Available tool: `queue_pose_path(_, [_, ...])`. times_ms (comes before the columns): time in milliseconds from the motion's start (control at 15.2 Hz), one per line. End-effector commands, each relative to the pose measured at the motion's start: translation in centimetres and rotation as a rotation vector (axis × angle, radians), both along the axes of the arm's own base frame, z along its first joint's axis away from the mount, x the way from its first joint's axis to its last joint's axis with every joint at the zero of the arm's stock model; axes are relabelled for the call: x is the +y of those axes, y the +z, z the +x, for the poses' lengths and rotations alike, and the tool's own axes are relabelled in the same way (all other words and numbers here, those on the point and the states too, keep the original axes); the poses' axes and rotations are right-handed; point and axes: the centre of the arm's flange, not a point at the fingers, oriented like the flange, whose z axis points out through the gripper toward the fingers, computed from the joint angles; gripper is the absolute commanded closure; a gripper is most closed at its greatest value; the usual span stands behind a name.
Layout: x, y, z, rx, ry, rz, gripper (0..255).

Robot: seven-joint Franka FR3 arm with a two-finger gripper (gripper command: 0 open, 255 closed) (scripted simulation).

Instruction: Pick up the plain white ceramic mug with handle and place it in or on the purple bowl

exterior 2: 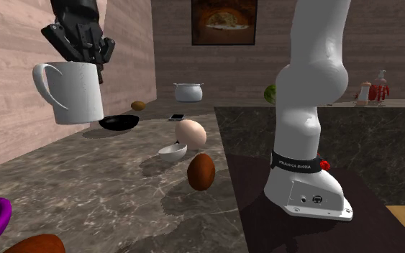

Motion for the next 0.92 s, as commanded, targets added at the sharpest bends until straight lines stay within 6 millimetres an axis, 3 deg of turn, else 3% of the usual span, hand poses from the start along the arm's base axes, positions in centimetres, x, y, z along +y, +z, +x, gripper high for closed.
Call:
queue_pose_path(0, [2.6, 0.2, 0.2, 0.0, -0.002, 0.0, 255])
queue_pose_path(858, [19.6, 1.6, 1.6, 0.0, -0.002, 0.0, 255])
